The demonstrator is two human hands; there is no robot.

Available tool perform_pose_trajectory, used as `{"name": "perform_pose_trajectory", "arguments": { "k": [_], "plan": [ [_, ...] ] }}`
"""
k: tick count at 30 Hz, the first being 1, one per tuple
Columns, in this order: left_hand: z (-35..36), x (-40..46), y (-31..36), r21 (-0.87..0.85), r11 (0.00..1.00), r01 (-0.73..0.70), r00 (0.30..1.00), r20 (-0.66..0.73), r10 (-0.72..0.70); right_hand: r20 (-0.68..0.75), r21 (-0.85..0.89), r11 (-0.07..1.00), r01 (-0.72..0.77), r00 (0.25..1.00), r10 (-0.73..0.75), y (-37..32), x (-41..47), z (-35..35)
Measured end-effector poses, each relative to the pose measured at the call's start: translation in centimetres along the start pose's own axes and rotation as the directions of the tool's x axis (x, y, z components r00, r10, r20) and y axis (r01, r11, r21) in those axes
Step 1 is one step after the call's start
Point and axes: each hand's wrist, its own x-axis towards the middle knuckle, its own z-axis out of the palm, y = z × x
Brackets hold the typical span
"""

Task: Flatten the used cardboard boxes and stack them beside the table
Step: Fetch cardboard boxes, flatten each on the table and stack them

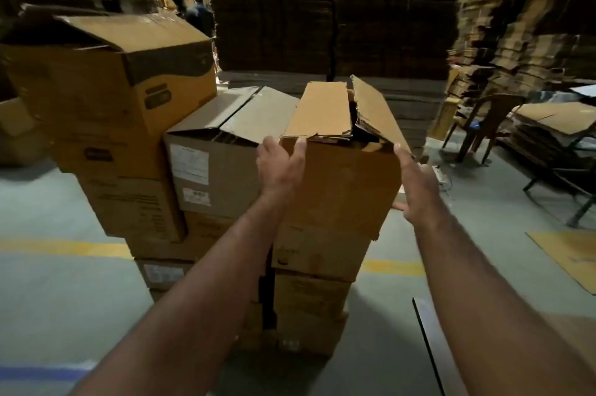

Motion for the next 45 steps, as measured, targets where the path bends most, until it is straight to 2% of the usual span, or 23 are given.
{"name": "perform_pose_trajectory", "arguments": {
  "k": [2, 4, 8, 11, 17, 23, 28, 31, 36, 39, 42, 45],
  "plan": [
    [0.7, 1.8, 0.4, -0.114, 0.975, 0.189, 0.982, 0.016, -0.188, 0.022, 0.093, 0.988, -0.124, 0.992, 0.123, -0.5, 1.7, 0.1],
    [1.2, 4.0, 0.0, -0.203, 0.926, 0.318, 0.948, 0.054, -0.314, 0.105, 0.144, 0.968, -0.203, 0.976, 0.189, -0.6, 3.9, 1.0],
    [2.8, 6.0, -1.6, -0.276, 0.901, 0.335, 0.941, 0.058, -0.333, 0.099, 0.175, 0.949, -0.263, 0.963, 0.249, 2.7, 9.2, 2.9],
    [3.8, 6.3, -2.0, -0.272, 0.9, 0.34, 0.939, 0.047, -0.34, 0.062, 0.184, 0.944, -0.274, 0.962, 0.267, 3.0, 8.5, 3.9],
    [5.1, 5.1, -1.7, -0.326, 0.89, 0.32, 0.942, 0.004, -0.337, 0.027, 0.201, 0.956, -0.213, 0.977, 0.212, 2.5, 7.0, 4.4],
    [3.8, 4.3, -1.8, -0.403, 0.882, 0.246, 0.957, -0.044, -0.286, -0.032, 0.246, 0.958, -0.144, 0.987, 0.157, 0.9, 5.0, 4.4],
    [2.4, 2.5, -0.8, -0.499, 0.858, 0.124, 0.984, -0.048, -0.17, -0.098, 0.294, 0.955, -0.044, 0.992, 0.076, 0.1, 2.1, 2.3],
    [1.7, 1.4, 0.6, -0.581, 0.811, 0.062, 0.993, -0.048, -0.11, -0.132, 0.34, 0.939, 0.047, 0.991, -0.001, -0.4, 0.0, 1.0],
    [1.5, -0.4, 2.8, -0.749, 0.658, 0.077, 0.997, 0.074, -0.032, -0.207, 0.37, 0.905, 0.209, 0.968, -0.139, -1.3, -2.7, -2.0],
    [2.7, -2.0, 3.6, -0.776, 0.628, 0.067, 0.989, 0.135, 0.061, -0.284, 0.354, 0.886, 0.299, 0.937, -0.203, -1.2, -4.1, -4.7],
    [5.2, -3.1, 4.7, -0.809, 0.558, 0.183, 0.946, 0.299, 0.123, -0.395, 0.324, 0.869, 0.374, 0.888, -0.235, -0.1, -5.7, -8.1],
    [8.6, -5.1, 6.7, -0.786, 0.541, 0.299, 0.886, 0.439, 0.15, -0.519, 0.285, 0.879, 0.382, 0.833, -0.193, 1.4, -8.1, -11.6]
  ]
}}
